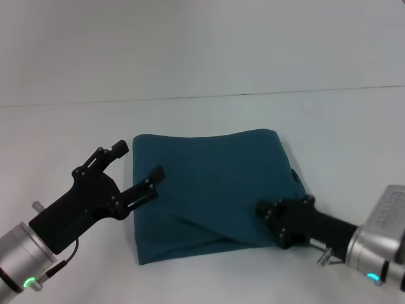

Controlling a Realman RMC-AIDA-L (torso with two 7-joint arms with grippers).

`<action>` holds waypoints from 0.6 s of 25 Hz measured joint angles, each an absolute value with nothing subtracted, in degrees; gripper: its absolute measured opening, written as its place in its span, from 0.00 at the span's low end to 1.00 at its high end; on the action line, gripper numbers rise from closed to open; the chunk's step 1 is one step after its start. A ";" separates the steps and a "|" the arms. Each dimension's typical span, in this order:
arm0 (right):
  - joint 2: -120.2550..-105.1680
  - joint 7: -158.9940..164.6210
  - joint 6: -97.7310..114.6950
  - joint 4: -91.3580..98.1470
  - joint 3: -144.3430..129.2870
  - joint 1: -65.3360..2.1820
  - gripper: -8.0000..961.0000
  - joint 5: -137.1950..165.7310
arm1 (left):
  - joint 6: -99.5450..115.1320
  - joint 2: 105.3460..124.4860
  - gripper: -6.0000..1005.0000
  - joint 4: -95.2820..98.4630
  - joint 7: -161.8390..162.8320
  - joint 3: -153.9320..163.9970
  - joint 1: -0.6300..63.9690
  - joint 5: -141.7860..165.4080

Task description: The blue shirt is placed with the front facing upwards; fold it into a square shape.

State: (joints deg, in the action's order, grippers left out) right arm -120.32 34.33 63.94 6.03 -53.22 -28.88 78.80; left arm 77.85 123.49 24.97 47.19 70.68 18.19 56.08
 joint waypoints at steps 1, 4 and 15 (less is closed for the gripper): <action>-120.32 33.87 66.51 6.16 -52.21 -28.14 0.05 77.50 | 77.78 123.50 0.86 24.97 47.19 70.70 18.18 56.08; -120.28 32.75 72.26 6.07 -49.29 -26.80 0.05 71.54 | 77.75 123.51 0.86 24.96 47.06 70.59 18.03 56.08; -120.68 29.82 55.20 0.53 -48.74 -36.14 0.05 65.98 | 76.98 124.11 0.85 22.13 44.76 71.98 19.91 56.07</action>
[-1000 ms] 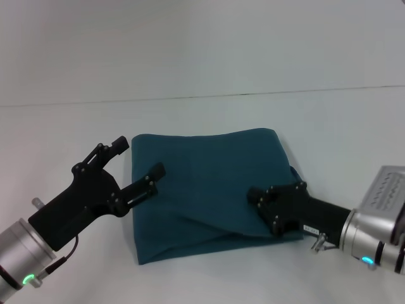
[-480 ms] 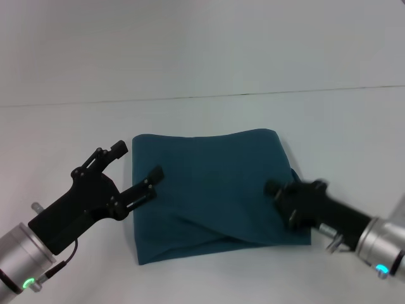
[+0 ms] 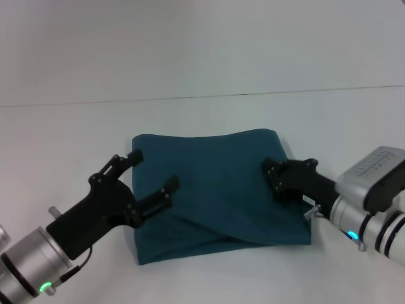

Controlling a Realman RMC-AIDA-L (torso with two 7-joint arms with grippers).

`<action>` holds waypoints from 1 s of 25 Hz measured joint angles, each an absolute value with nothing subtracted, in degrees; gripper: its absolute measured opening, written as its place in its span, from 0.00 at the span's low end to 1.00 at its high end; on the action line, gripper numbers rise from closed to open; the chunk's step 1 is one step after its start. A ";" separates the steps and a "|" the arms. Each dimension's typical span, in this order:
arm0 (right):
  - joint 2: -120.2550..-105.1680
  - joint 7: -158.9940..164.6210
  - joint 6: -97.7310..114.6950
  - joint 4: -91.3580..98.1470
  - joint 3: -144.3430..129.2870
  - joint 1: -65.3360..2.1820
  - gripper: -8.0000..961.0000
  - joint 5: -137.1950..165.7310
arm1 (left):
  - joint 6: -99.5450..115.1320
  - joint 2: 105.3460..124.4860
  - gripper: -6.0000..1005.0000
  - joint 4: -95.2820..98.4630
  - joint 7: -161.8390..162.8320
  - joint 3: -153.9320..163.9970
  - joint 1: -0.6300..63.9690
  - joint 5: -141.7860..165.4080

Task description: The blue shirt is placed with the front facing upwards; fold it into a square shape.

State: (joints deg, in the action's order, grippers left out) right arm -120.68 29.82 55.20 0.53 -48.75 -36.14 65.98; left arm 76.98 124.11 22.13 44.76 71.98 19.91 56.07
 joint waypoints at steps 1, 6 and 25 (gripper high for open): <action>-120.73 29.74 53.84 0.10 -48.86 -36.71 0.05 66.43 | 76.65 124.11 0.85 21.50 44.24 72.37 20.31 56.07; -120.81 29.99 50.53 -0.73 -49.02 -37.54 0.05 66.89 | 73.80 124.10 0.85 19.27 42.83 75.44 22.25 56.07; -120.22 30.58 69.64 -0.18 -44.38 -31.96 0.05 66.34 | 56.75 124.61 0.84 15.98 44.76 83.51 26.84 56.05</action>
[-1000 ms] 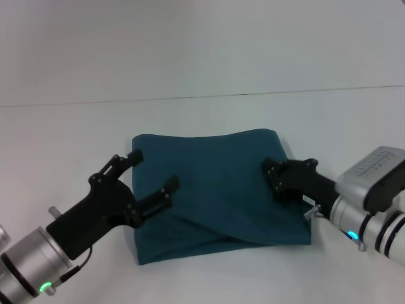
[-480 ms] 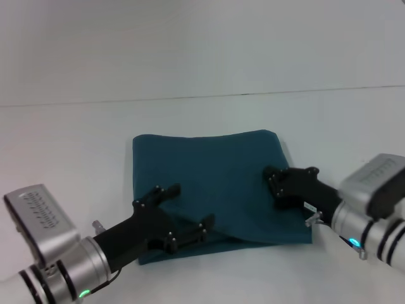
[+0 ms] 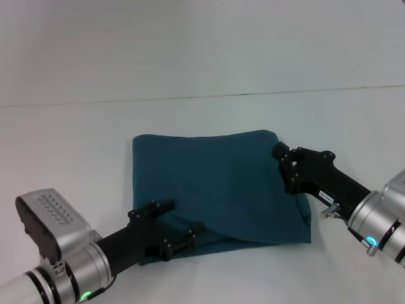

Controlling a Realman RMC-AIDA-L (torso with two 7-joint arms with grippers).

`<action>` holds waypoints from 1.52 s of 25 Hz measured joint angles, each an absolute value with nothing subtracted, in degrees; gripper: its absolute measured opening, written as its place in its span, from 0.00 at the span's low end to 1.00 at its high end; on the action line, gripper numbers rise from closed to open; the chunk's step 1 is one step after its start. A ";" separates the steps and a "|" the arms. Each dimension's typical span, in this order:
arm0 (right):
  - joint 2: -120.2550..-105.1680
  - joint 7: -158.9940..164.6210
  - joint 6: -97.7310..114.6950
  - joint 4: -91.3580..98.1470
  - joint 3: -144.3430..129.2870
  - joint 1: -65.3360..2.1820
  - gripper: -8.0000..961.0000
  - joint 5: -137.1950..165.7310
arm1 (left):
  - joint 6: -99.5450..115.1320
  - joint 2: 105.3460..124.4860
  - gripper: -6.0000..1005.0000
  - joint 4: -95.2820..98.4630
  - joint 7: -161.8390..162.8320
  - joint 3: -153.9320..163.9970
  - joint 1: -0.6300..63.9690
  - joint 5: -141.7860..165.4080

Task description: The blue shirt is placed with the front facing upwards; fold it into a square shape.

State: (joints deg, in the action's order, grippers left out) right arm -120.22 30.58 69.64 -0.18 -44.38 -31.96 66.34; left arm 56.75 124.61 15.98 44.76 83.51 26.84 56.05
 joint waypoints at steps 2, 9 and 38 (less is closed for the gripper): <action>-120.23 30.58 69.74 -0.17 -44.38 -32.02 0.05 66.35 | 55.42 124.45 0.84 15.91 47.09 84.19 27.21 56.12; -120.23 30.93 71.64 0.25 -44.25 -31.96 0.05 66.26 | 62.76 124.42 0.79 20.04 46.56 83.53 24.04 55.72; -120.23 30.89 69.75 0.36 -43.63 -32.21 0.07 66.26 | 56.51 124.62 0.79 16.32 37.61 81.55 24.12 53.81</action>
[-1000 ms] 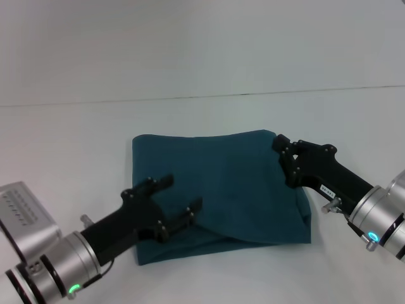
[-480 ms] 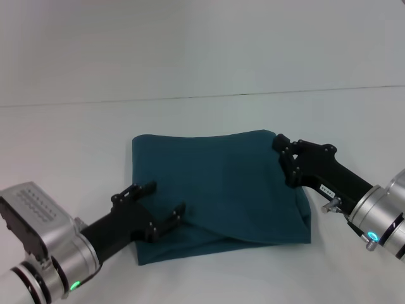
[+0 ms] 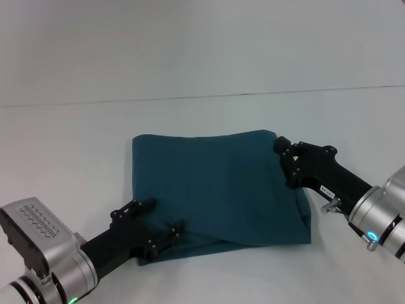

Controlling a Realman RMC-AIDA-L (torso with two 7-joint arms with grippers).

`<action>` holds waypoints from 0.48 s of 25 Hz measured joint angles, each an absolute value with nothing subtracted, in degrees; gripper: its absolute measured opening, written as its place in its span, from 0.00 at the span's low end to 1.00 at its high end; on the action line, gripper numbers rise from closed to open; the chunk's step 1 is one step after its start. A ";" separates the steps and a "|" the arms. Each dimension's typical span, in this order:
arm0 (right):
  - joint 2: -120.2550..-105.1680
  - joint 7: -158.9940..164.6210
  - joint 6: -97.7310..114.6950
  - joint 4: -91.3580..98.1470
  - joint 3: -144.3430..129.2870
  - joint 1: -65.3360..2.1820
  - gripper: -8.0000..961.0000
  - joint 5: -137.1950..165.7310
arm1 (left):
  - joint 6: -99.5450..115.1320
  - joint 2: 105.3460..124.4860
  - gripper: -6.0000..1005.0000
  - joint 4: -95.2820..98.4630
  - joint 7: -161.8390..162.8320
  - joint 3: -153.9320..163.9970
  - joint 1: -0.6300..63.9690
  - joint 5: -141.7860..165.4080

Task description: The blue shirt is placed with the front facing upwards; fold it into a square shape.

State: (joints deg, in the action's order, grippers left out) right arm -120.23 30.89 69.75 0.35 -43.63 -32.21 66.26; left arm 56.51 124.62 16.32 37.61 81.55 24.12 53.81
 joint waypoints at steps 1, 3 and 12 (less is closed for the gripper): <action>-120.23 30.84 69.75 0.36 -43.42 -32.18 0.07 66.27 | 57.43 124.62 0.79 16.46 37.60 81.51 23.98 53.82; -120.23 30.69 70.14 0.45 -42.69 -31.87 0.07 66.27 | 60.18 124.61 0.79 16.73 37.60 81.06 23.62 53.61; -119.21 44.78 76.06 13.25 -42.44 -26.36 0.08 71.46 | 69.96 122.07 0.81 21.79 53.03 75.51 24.99 59.88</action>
